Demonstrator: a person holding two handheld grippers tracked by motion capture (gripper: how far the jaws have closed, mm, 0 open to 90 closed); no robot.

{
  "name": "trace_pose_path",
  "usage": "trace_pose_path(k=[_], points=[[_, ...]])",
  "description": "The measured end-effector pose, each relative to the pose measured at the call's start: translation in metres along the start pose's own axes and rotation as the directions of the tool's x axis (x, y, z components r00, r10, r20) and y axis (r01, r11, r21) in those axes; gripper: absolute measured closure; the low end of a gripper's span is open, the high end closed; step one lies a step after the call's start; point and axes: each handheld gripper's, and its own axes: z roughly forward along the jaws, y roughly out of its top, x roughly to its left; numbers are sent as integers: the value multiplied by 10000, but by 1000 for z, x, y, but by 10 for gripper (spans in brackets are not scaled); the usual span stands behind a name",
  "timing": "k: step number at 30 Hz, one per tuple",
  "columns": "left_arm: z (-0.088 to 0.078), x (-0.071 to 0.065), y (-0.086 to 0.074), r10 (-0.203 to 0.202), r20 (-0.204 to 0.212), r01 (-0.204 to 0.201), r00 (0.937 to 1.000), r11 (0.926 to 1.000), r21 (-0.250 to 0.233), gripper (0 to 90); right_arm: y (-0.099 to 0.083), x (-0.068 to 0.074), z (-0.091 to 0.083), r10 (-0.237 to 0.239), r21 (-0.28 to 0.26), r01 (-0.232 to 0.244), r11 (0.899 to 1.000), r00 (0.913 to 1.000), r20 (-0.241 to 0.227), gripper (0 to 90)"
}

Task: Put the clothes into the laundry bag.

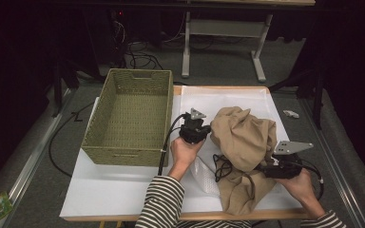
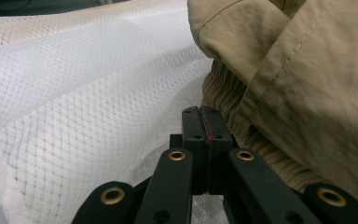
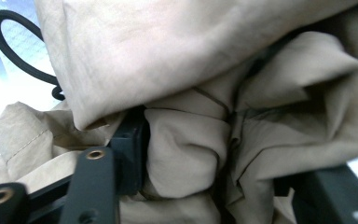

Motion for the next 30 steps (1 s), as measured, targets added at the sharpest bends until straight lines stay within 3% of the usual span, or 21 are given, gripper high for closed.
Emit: trace_pose_path(k=[6,11,20,25,30], points=[[1,1,-2,-11,-44,11,10000,10000,35,900,-3,-7,-16,417,-295,-412,9987,9990,169,333],[1,1,-2,-31,-35,31,10000,10000,40,900,-6,-14,-32,772,-868,-751,9934,9968,210,284],[2,1,-2,-32,-4,32,10000,10000,14,900,9,-29,-56,1588,-1893,-1472,9708,9862,473,239],[2,1,-1,-57,20,57,10000,10000,-3,900,32,-38,-47,1845,-1946,-1717,9657,9816,493,215],[1,0,0,0,47,0,10000,10000,16,900,54,-46,-16,2047,-1377,-1967,9707,9777,465,193]])
